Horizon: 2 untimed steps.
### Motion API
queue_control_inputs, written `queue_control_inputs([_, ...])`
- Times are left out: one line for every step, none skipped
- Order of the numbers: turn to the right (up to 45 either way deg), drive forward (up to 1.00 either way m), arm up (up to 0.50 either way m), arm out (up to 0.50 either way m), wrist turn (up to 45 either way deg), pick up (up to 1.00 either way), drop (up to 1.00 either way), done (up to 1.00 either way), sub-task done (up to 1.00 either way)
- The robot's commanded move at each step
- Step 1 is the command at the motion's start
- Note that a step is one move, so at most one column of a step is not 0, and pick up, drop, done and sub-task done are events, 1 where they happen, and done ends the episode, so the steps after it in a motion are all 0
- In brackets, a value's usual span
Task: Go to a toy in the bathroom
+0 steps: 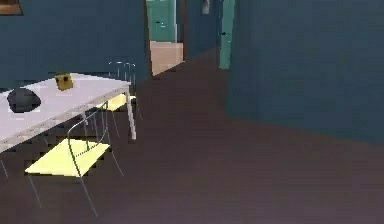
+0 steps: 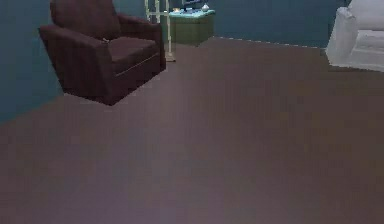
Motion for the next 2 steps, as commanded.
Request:
queue_control_inputs([0.0, 1.0, 0.0, 0.0, 0.0, 0.0, 0.0, 0.0, 0.0])
queue_control_inputs([3.0, 0.0, 0.0, 0.0, 0.0, 0.0, 0.0, 0.0, 0.0])
